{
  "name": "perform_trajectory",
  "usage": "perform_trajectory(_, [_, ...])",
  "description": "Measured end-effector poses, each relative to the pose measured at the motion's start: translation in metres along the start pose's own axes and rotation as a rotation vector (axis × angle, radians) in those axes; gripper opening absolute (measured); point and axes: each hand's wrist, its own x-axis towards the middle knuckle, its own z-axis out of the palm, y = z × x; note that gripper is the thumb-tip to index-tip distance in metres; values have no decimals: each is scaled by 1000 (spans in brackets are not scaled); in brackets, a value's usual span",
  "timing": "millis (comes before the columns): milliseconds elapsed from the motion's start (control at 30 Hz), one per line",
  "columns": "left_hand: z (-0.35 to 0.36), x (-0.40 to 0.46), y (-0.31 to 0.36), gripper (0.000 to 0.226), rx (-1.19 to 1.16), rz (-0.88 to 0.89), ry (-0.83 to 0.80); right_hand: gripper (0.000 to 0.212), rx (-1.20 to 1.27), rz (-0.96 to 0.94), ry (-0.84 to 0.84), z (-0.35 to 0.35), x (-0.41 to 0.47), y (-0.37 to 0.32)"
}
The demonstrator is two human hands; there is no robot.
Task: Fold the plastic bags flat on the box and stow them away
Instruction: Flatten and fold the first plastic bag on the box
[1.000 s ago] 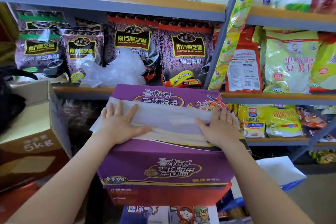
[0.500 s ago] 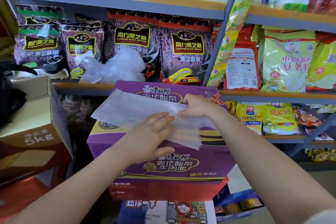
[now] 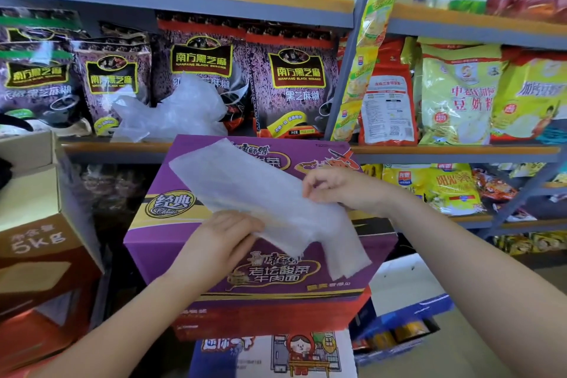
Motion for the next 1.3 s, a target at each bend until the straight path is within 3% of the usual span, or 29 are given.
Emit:
perform_trajectory(100, [-16, 5, -3, 37, 13, -84, 84, 30, 224, 52, -125, 0, -4, 3])
perform_trajectory(167, [-26, 8, -7, 32, -45, -286, 138, 38, 379, 16, -107, 4, -1, 3])
perform_trajectory(267, [-35, 8, -14, 27, -203, -607, 197, 35, 377, -107, 3, 15, 5, -4])
perform_trajectory(367, [-42, 7, -17, 12, -229, -672, 197, 30, 133, -239, 211, 29, 13, -12])
perform_trajectory(467, [-44, 5, -25, 19, -313, -753, 128, 34, 89, -345, 500, 45, 26, -15])
perform_trajectory(567, [-46, 9, -26, 22, -560, -874, 88, 33, 304, -299, 553, 50, 42, -23])
perform_trajectory(633, [-47, 13, -27, 23, -630, -941, 65, 30, 345, -118, 529, 49, 56, -33])
perform_trajectory(733, [-46, 13, -34, 21, -531, -915, 5, 28, 121, 205, 502, 45, 80, -38])
perform_trajectory(867, [-46, 19, -41, 11, -462, -959, 29, 24, -280, 338, 460, 42, 109, -28])
perform_trajectory(1000, [-48, 29, -44, 30, -273, -892, -106, 36, -537, 506, 428, 39, 133, -31])
perform_trajectory(1100, [-50, 34, -49, 37, 35, -768, -261, 35, -622, 520, 385, 36, 141, -31])
perform_trajectory(1167, [-49, 44, -54, 47, 168, -634, -272, 33, -657, 484, 410, 35, 140, -29])
perform_trajectory(1233, [-45, 60, -62, 60, 104, -533, -247, 32, -657, 469, 470, 39, 136, -30])
perform_trajectory(1300, [-37, 79, -69, 64, -114, -546, -196, 29, -640, 450, 558, 46, 129, -33])
